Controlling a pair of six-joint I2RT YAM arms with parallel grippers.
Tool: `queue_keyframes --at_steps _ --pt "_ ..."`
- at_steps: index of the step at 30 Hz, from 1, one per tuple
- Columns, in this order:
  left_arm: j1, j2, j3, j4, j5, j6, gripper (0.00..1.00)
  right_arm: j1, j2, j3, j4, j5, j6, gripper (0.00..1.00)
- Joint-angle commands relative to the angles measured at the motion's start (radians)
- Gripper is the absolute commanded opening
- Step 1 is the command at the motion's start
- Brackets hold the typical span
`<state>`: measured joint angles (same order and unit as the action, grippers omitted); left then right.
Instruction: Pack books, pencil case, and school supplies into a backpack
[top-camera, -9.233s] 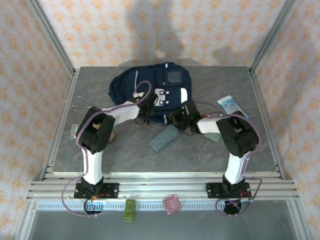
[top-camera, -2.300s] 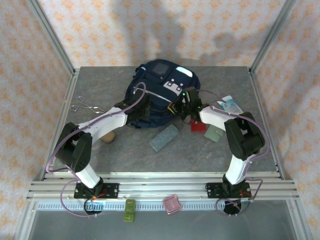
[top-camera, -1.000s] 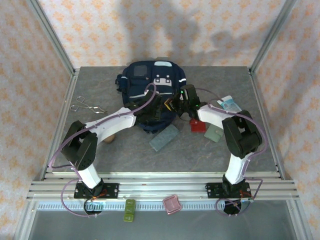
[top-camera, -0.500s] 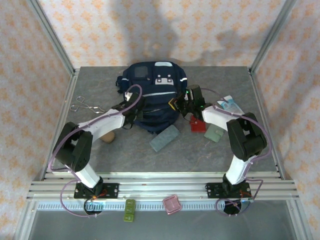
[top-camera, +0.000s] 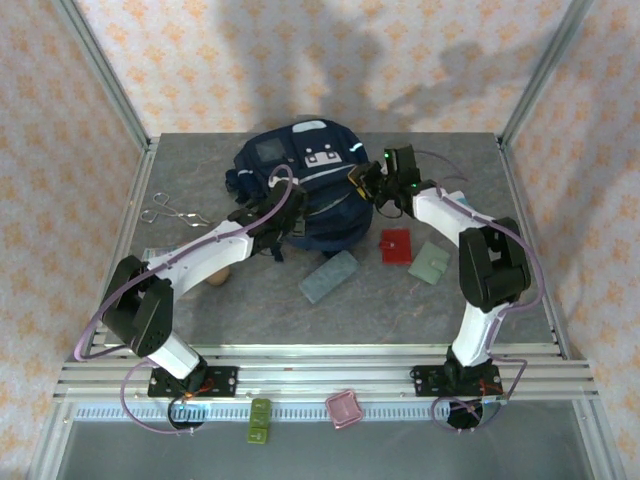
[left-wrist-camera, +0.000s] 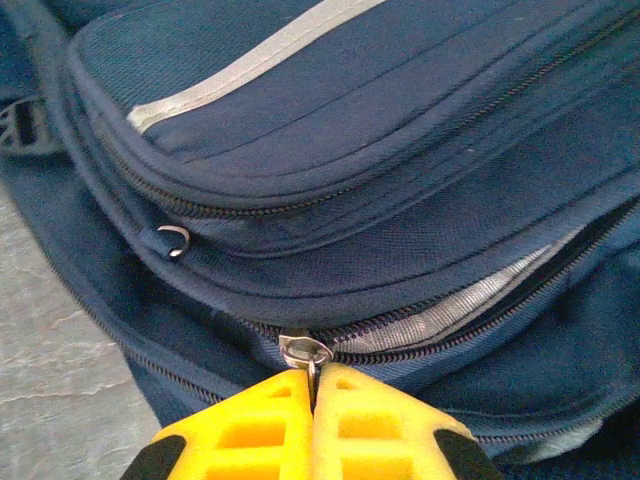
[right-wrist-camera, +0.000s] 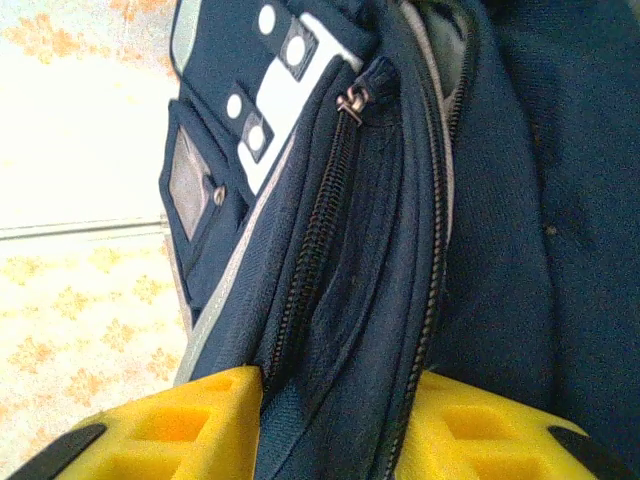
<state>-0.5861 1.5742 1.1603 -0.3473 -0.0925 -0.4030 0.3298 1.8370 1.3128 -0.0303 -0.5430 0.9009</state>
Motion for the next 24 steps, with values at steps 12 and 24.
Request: queue_keyframes --at_steps 12,24 --pt "-0.064 0.06 0.091 0.067 0.09 -0.029 0.0 0.173 -0.071 -0.108 0.13 -0.033 0.101 0.39" --pt "0.017 0.003 -0.045 0.018 -0.085 -0.039 0.0 0.181 -0.087 -0.13 0.153 0.0 0.096 0.0"
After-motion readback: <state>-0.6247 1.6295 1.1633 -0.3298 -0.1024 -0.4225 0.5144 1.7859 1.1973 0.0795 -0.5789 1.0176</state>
